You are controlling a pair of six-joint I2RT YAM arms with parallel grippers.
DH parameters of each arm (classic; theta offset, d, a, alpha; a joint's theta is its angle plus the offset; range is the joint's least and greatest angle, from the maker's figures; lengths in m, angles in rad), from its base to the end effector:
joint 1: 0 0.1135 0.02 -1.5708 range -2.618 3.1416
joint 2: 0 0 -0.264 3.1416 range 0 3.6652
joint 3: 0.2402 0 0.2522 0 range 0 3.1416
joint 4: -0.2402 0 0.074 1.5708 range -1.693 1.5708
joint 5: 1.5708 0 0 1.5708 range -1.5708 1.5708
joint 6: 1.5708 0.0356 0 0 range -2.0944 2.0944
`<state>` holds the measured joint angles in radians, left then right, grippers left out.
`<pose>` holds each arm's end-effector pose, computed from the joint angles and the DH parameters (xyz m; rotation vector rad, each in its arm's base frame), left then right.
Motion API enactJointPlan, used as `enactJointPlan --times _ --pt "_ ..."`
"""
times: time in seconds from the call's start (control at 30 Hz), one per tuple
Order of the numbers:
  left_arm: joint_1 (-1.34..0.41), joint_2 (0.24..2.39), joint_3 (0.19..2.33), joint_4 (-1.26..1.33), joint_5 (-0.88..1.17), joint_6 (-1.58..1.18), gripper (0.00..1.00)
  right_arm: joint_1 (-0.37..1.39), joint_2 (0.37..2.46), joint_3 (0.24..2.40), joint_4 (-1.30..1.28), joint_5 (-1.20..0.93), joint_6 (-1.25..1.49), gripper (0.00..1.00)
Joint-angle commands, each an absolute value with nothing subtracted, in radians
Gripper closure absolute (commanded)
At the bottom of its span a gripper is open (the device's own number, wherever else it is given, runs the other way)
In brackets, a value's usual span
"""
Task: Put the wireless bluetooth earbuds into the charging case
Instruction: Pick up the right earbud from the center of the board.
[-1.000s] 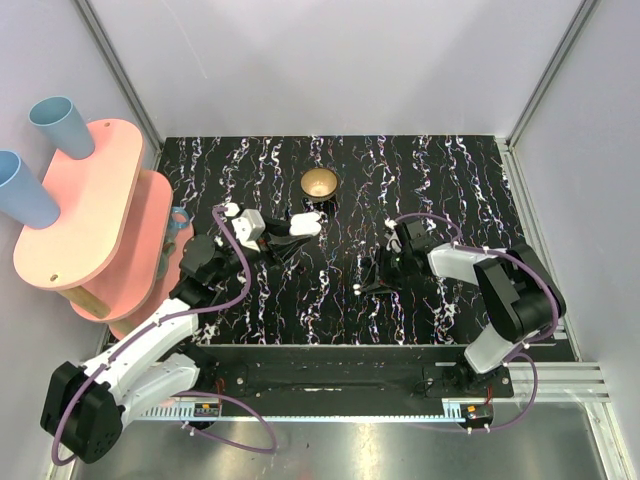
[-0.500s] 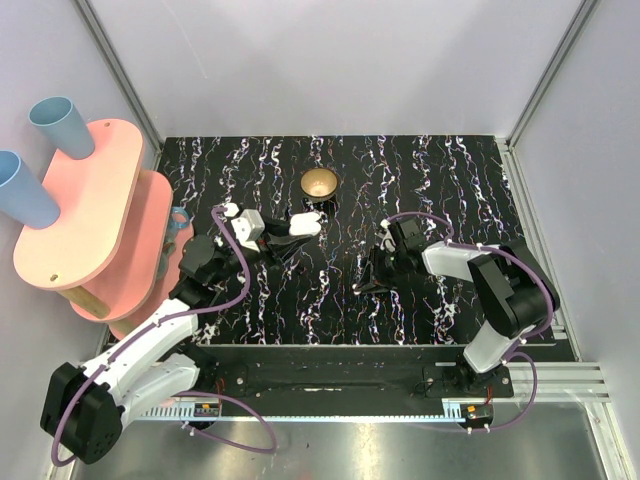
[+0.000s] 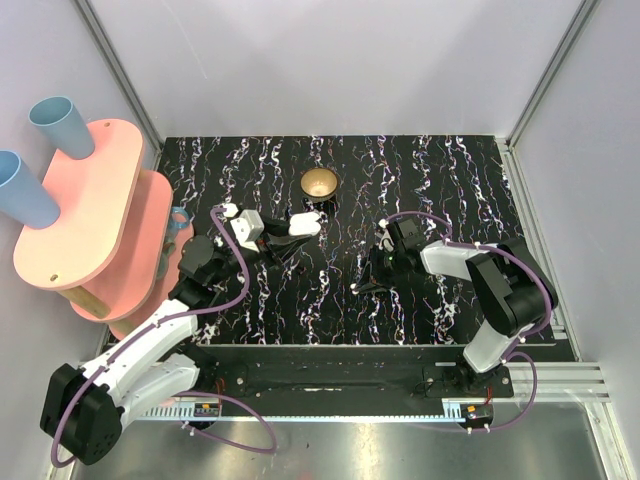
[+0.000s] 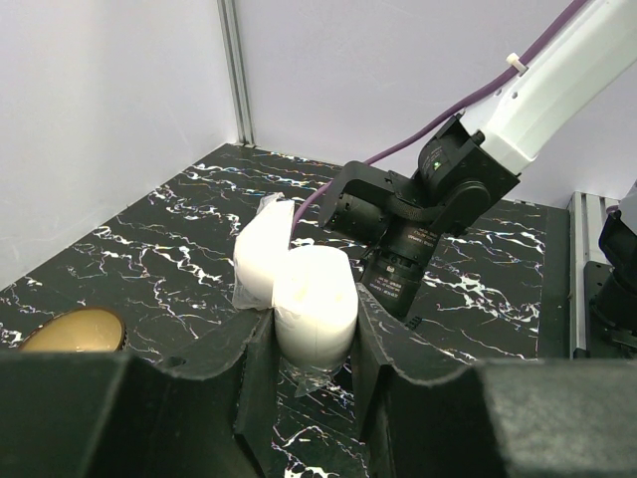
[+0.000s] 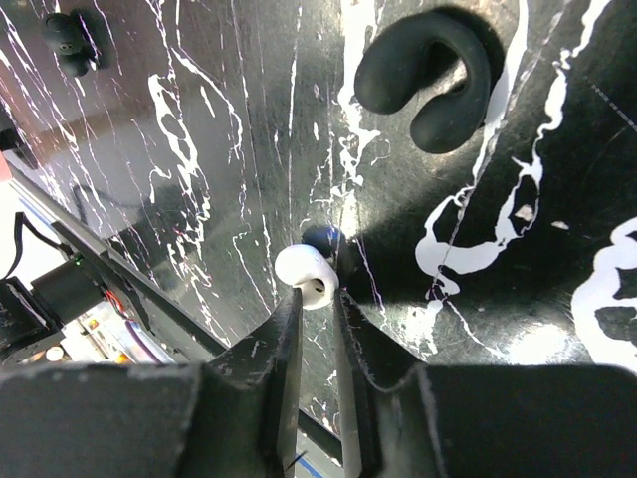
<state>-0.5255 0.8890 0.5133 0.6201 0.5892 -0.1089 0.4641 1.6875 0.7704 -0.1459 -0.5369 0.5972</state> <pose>0.1666 -0.1195 0.3095 0.7820 1.1968 -0.9163 0.2585 0.1498 0.1263 -0.0132 2.8002 1.0295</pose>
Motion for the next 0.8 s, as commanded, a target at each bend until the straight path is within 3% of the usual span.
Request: enactJointPlan --times 0.0,0.77 --pt "-0.528 0.874 0.517 0.637 0.569 -0.095 1.00 0.477 1.703 0.801 -0.137 -0.509 0.574 0.78" --pt "-0.528 0.877 0.517 0.624 0.569 -0.091 1.00 0.477 1.640 0.801 -0.123 -0.466 0.561 0.72"
